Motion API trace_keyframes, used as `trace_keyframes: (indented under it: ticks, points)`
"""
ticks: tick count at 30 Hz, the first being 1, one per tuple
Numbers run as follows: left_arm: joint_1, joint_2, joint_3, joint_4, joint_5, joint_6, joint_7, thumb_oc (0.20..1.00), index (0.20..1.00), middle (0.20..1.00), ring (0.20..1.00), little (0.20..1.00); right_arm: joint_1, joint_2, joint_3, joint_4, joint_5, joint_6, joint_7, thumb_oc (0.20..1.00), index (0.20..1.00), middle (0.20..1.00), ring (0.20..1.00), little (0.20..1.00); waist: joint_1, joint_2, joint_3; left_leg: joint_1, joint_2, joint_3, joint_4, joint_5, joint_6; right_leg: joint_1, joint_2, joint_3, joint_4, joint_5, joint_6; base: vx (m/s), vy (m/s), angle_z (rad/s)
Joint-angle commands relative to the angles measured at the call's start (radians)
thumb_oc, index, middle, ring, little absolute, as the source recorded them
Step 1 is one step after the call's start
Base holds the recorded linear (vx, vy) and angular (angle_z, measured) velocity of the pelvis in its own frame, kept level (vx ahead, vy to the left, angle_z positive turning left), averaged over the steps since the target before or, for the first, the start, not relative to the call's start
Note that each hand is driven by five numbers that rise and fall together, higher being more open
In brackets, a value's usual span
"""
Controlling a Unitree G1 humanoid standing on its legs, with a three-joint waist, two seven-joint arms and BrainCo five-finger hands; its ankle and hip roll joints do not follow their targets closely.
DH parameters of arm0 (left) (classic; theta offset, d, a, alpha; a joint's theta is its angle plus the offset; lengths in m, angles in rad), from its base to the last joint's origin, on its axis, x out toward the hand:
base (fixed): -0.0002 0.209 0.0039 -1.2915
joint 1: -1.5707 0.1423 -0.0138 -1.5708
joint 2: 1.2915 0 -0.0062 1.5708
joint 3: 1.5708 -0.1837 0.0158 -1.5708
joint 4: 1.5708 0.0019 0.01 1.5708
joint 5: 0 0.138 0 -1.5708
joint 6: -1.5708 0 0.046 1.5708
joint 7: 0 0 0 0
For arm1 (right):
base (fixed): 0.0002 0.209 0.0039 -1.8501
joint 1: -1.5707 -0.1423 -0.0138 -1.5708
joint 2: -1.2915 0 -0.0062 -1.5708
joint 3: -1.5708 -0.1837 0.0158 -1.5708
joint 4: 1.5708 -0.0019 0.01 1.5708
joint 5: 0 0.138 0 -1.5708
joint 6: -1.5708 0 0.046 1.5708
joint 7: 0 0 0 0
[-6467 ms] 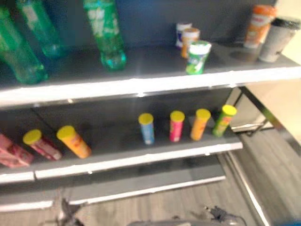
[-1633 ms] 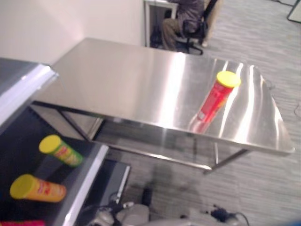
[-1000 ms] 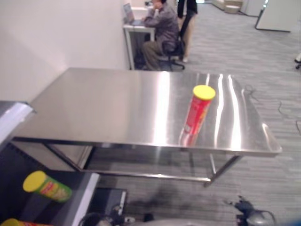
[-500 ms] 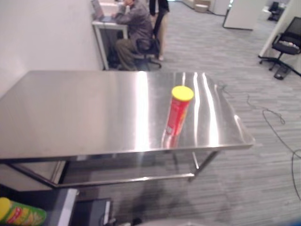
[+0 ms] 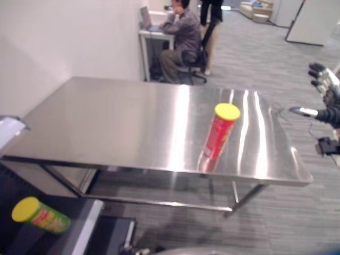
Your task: Put the goods on the table back onto the shelves and tidy them up.
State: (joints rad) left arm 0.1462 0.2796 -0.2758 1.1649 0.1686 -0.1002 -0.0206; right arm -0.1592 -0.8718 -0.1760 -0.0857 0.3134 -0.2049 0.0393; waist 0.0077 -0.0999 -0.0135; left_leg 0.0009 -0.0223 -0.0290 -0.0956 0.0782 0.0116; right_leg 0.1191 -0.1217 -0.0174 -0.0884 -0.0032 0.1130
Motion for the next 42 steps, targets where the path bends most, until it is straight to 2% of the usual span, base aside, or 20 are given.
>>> trace_keyframes:
  ticks: [1, 2, 7, 8, 10, 24, 32, 34, 38, 42]
  points:
    - [-0.022, -0.02, -0.063, 0.055, -0.002, -0.008, -0.002, 1.0, 1.0, 1.0, 1.0, 1.0, -0.085, -0.104, 0.0, 0.011, -0.021, -0.028, -0.006, 1.0, 1.0, 1.0, 1.0, 1.0, 0.048, 0.038, 0.001, 0.056, 0.053, -0.054, 0.008, -0.118, -0.025, -0.062, -0.022, 0.001, 0.019, 0.032, 0.041, -0.03, -0.036, 0.02]
    - [-0.028, -0.01, -0.087, 0.052, 0.006, -0.009, -0.004, 1.0, 1.0, 1.0, 1.0, 1.0, -0.187, -0.126, 0.122, 0.06, -0.04, -0.008, 0.018, 1.0, 1.0, 1.0, 1.0, 1.0, 0.066, 0.035, 0.0, 0.055, 0.052, -0.058, 0.008, -0.115, -0.027, -0.058, -0.023, -0.007, 0.017, 0.032, 0.039, -0.03, -0.037, 0.05]
    - [-0.037, -0.016, -0.111, 0.062, 0.009, -0.012, 0.001, 1.0, 1.0, 1.0, 1.0, 1.0, -0.331, -0.147, 0.276, 0.143, -0.015, 0.001, 0.037, 1.0, 1.0, 1.0, 1.0, 1.0, 0.071, 0.037, -0.001, 0.056, 0.052, -0.058, 0.008, -0.111, -0.028, -0.056, -0.025, -0.011, 0.017, 0.032, 0.037, -0.02, -0.018, 0.09]
    - [-0.034, -0.013, -0.125, 0.069, 0.005, -0.015, 0.001, 1.0, 1.0, 1.0, 1.0, 1.0, -0.403, -0.169, 0.359, 0.193, 0.04, 0.006, 0.066, 1.0, 1.0, 1.0, 1.0, 1.0, 0.077, 0.038, -0.002, 0.063, 0.052, -0.058, 0.008, -0.117, -0.03, -0.048, -0.026, -0.013, 0.016, 0.028, 0.036, -0.03, -0.006, 0.02]
    - [-0.029, -0.018, -0.13, 0.082, -0.001, -0.016, -0.001, 1.0, 1.0, 1.0, 1.0, 1.0, -0.447, -0.179, 0.409, 0.235, 0.093, 0.01, 0.085, 1.0, 1.0, 1.0, 1.0, 1.0, 0.081, 0.038, -0.006, 0.065, 0.051, -0.058, 0.008, -0.116, -0.031, -0.045, -0.028, -0.017, 0.016, 0.029, 0.036, 0.0, 0.0, 0.0]
    - [-0.006, -0.019, -0.136, 0.074, 0.003, -0.032, -0.017, 1.0, 1.0, 1.0, 1.0, 1.0, -0.418, -0.178, 0.446, 0.202, 0.306, 0.006, 0.171, 1.0, 1.0, 1.0, 1.0, 1.0, 0.086, 0.038, 0.0, 0.066, 0.048, -0.058, 0.008, -0.116, -0.03, -0.046, -0.033, -0.023, 0.019, 0.03, 0.039, 0.0, 0.0, 0.01]
    - [0.003, -0.02, -0.12, 0.074, -0.002, -0.029, -0.014, 1.0, 1.0, 1.0, 1.0, 1.0, -0.379, -0.141, 0.4, 0.186, 0.43, 0.004, 0.178, 1.0, 1.0, 1.0, 1.0, 1.0, 0.089, 0.036, 0.004, 0.07, 0.048, -0.061, 0.008, -0.119, -0.03, -0.039, -0.034, -0.027, 0.017, 0.028, 0.04, 0.0, -0.002, 0.0]
    - [0.0, -0.013, -0.115, 0.073, 0.0, -0.03, -0.008, 1.0, 1.0, 1.0, 1.0, 1.0, -0.381, -0.131, 0.37, 0.178, 0.499, -0.009, 0.178, 1.0, 1.0, 1.0, 1.0, 1.0, 0.088, 0.035, 0.004, 0.072, 0.049, -0.061, 0.008, -0.12, -0.031, -0.038, -0.034, -0.028, 0.017, 0.026, 0.041, 0.04, -0.012, 0.0]
    - [0.004, -0.008, -0.112, 0.064, 0.002, -0.029, -0.009, 1.0, 1.0, 1.0, 1.0, 1.0, -0.386, -0.139, 0.382, 0.15, 0.506, -0.003, 0.184, 1.0, 1.0, 1.0, 1.0, 1.0, 0.09, 0.033, 0.006, 0.071, 0.052, -0.059, 0.008, -0.119, -0.033, -0.041, -0.033, -0.027, 0.017, 0.025, 0.04, 0.0, 0.0, 0.0]
    - [0.009, -0.016, -0.113, 0.062, -0.009, -0.027, -0.018, 1.0, 1.0, 1.0, 1.0, 1.0, -0.397, -0.163, 0.446, 0.118, 0.472, 0.016, 0.21, 1.0, 1.0, 1.0, 1.0, 1.0, 0.089, 0.032, 0.01, 0.072, 0.055, -0.062, 0.008, -0.119, -0.035, -0.04, -0.031, -0.025, 0.016, 0.025, 0.038, 0.0, 0.0, 0.0]
